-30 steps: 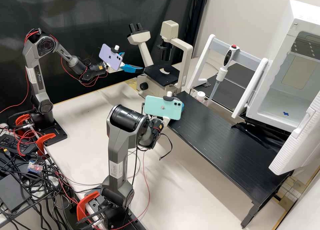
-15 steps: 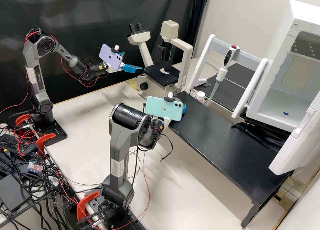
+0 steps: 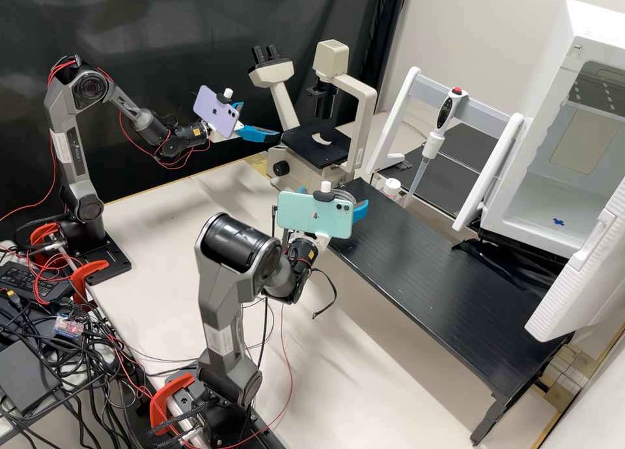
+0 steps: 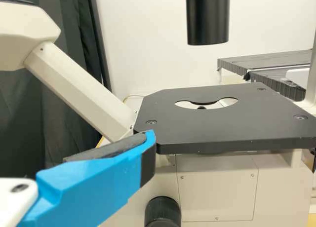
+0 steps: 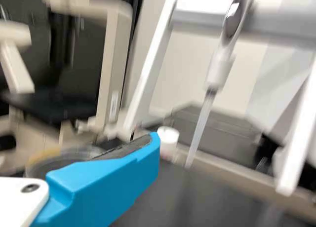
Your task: Move the petri dish to the bench
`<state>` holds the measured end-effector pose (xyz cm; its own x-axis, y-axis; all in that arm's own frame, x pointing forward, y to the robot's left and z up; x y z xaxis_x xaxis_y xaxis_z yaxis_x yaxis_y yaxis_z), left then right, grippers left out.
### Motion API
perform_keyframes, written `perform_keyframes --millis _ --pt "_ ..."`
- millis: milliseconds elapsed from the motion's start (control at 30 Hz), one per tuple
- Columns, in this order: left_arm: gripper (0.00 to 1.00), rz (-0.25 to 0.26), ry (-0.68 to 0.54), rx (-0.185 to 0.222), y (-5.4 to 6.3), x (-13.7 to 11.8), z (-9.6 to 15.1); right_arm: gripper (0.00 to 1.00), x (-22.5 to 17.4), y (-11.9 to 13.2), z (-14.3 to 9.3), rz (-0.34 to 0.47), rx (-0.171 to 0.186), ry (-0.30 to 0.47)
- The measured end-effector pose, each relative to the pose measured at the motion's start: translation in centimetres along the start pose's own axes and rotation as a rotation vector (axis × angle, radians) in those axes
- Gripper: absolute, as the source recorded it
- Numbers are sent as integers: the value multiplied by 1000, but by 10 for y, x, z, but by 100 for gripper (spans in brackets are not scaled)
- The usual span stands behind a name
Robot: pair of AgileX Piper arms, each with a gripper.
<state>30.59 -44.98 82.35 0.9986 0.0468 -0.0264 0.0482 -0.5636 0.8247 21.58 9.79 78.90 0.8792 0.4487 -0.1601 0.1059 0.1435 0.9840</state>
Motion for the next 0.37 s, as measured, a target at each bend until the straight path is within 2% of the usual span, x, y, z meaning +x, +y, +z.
perform_keyframes --millis 167,267,367 --pt "100 0 0 0 0 0 0 100 -32 31 -13 162 41 80" --pt "100 0 0 0 0 0 0 100 -42 35 -11 243 77 36" --pt "100 0 0 0 0 0 0 100 -50 35 -2 302 134 -48"
